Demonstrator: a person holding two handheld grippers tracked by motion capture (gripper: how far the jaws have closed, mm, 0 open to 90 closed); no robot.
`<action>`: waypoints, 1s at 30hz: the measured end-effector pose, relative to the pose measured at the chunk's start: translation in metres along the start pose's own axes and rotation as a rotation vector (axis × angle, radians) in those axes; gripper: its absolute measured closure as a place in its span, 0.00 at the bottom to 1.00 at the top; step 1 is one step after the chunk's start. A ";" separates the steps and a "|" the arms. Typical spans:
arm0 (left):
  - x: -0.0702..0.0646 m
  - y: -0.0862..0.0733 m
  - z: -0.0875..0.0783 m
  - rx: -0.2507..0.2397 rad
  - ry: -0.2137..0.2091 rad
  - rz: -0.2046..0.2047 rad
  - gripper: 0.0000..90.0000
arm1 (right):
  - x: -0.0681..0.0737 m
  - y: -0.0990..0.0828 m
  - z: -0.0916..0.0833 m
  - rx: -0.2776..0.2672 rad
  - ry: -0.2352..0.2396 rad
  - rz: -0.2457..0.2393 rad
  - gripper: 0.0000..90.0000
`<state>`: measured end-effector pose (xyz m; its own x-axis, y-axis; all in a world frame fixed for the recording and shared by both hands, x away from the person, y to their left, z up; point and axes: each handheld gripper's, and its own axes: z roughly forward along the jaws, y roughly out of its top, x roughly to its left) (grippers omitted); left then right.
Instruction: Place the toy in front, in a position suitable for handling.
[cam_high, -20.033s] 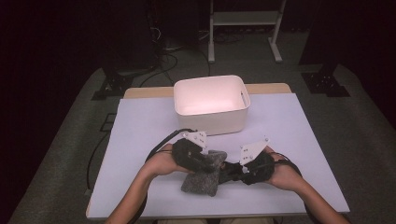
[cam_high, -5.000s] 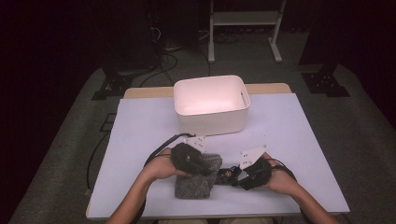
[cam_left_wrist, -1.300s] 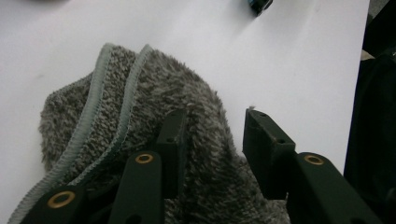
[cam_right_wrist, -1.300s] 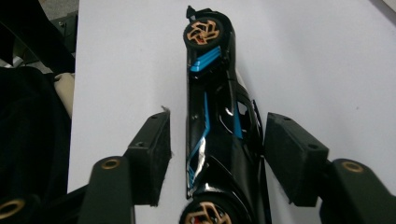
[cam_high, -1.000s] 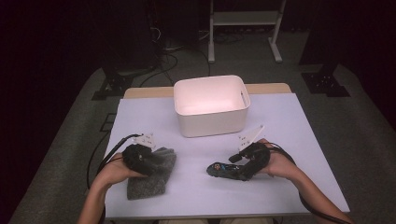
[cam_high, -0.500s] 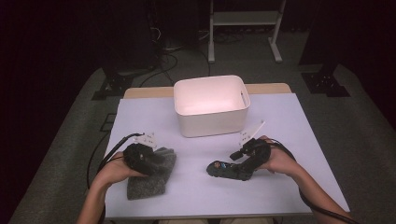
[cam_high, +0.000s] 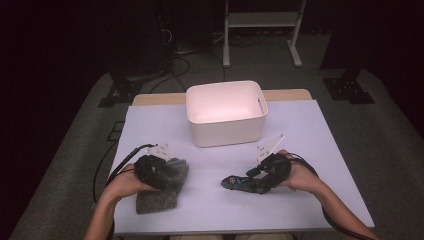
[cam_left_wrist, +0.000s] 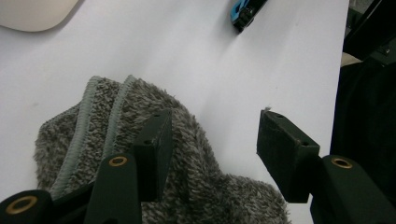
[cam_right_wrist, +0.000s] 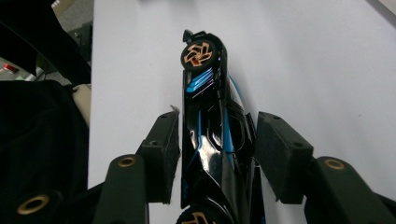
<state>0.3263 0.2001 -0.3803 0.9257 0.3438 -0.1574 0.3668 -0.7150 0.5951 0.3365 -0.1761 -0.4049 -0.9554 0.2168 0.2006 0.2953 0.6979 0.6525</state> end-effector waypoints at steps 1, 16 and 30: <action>-0.001 0.000 0.001 0.000 -0.003 -0.004 0.51 | 0.002 -0.001 -0.001 -0.008 0.003 -0.003 0.55; -0.002 0.001 0.008 0.011 -0.021 0.004 0.49 | 0.021 -0.007 -0.002 -0.038 -0.044 -0.064 0.55; -0.003 -0.001 0.010 0.014 -0.037 -0.001 0.49 | 0.032 -0.012 -0.002 -0.054 -0.084 -0.100 0.55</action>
<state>0.3244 0.1938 -0.3878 0.9281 0.3220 -0.1868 0.3685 -0.7235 0.5837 0.3018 -0.1787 -0.4052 -0.9760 0.2055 0.0722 0.1957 0.6818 0.7049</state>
